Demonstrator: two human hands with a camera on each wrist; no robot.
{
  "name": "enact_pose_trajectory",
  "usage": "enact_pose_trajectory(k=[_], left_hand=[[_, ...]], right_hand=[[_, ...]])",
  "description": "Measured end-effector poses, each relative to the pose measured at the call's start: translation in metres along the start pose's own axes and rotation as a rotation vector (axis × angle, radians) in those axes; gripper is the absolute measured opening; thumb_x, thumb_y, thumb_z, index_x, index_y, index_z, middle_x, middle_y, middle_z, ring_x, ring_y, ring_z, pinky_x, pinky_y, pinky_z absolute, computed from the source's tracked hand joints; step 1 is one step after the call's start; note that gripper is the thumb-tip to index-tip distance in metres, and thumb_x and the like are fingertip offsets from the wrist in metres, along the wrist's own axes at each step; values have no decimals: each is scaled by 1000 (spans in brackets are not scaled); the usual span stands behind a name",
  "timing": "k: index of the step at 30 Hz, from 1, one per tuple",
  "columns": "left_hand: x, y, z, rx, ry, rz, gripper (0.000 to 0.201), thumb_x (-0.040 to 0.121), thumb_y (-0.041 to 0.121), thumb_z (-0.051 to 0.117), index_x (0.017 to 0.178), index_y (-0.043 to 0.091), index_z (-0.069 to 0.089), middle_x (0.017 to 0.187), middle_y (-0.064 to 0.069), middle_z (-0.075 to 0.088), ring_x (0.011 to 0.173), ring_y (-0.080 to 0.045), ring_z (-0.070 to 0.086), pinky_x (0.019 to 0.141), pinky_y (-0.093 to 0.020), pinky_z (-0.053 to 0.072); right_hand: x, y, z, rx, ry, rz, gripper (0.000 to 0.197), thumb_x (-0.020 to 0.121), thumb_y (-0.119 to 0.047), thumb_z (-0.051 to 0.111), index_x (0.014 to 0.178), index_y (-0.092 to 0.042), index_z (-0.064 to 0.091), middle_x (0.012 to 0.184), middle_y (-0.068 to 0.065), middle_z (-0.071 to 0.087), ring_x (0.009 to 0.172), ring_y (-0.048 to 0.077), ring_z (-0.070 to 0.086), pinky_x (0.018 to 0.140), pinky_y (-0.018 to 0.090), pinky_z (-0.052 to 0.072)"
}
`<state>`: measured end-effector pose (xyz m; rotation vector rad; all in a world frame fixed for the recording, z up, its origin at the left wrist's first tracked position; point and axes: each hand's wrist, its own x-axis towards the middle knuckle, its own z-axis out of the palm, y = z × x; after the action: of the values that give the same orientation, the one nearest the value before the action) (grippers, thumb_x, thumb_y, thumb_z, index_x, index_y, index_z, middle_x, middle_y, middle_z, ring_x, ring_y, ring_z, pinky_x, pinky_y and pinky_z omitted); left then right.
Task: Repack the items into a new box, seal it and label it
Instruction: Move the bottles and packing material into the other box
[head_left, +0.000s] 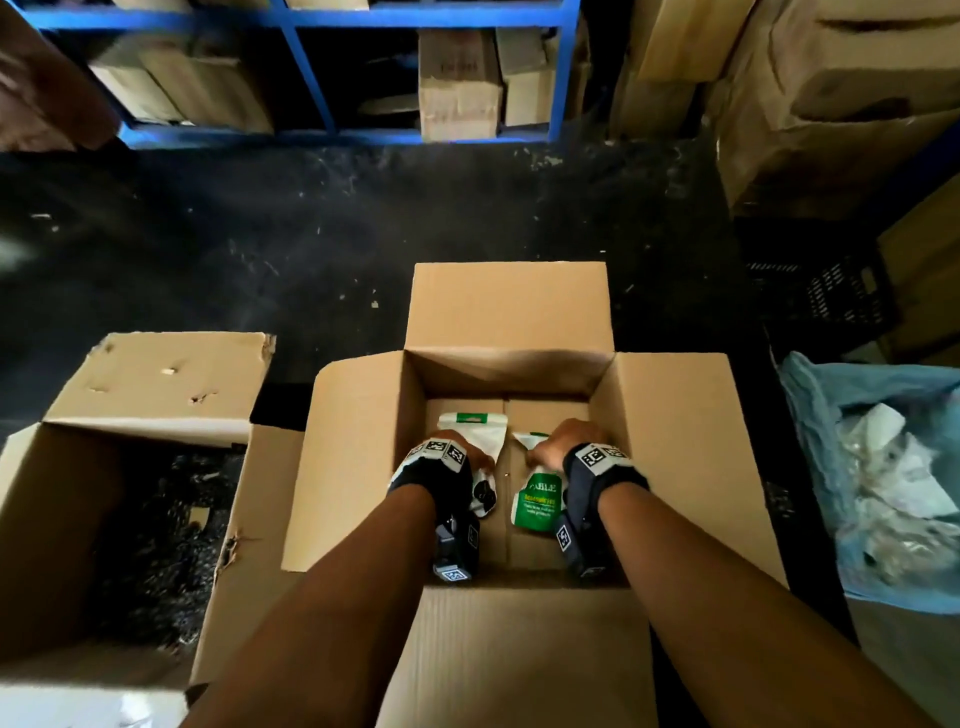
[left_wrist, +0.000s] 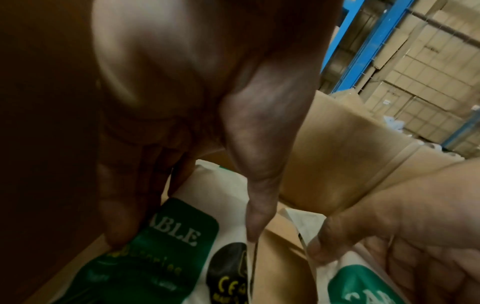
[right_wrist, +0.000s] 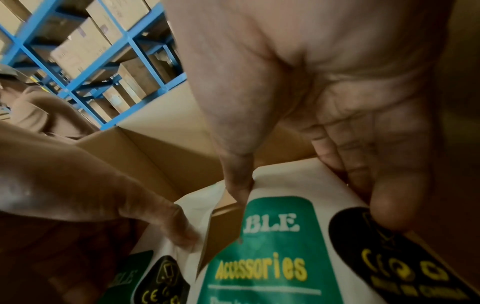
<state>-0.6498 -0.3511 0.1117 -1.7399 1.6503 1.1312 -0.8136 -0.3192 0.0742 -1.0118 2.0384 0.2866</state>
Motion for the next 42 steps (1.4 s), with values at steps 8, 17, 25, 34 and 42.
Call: enact_pose_trajectory(k=[8, 17, 25, 34, 42], left_hand=[[41, -11, 17, 117, -104, -71, 47, 77, 38, 79, 120, 25, 67, 127, -6, 64, 110, -27, 62, 94, -31, 50], [44, -5, 9, 89, 35, -85, 82, 62, 60, 84, 130, 20, 61, 131, -6, 64, 110, -28, 63, 85, -30, 47], [-39, 3, 1, 45, 379, 135, 72, 78, 59, 72, 128, 9, 57, 130, -17, 62, 114, -37, 60, 92, -39, 52], [-141, -6, 91, -133, 467, 573, 82, 76, 63, 72, 137, 13, 49, 131, -13, 61, 113, -34, 62, 94, -43, 52], [-199, 13, 225, -196, 312, 788, 66, 83, 47, 74, 134, 12, 50, 122, -13, 64, 111, -28, 61, 86, -30, 45]], right_hand=[[31, 1, 13, -43, -57, 25, 65, 68, -48, 87, 119, -11, 70, 120, 8, 72, 104, 27, 70, 87, 33, 59], [5, 11, -7, 101, 29, -83, 55, 78, -60, 76, 100, -11, 68, 115, 12, 72, 100, 31, 69, 70, 28, 48], [-87, 26, -38, 274, 234, -323, 30, 89, -39, 71, 77, -15, 58, 92, 7, 67, 81, 26, 62, 69, 29, 46], [-187, 109, -7, 284, 523, -359, 19, 87, -35, 72, 90, -17, 69, 91, 5, 68, 90, 28, 66, 72, 25, 41], [-236, 264, 51, 331, 617, -209, 17, 85, -35, 73, 81, -21, 64, 92, 9, 72, 95, 31, 66, 82, 36, 52]])
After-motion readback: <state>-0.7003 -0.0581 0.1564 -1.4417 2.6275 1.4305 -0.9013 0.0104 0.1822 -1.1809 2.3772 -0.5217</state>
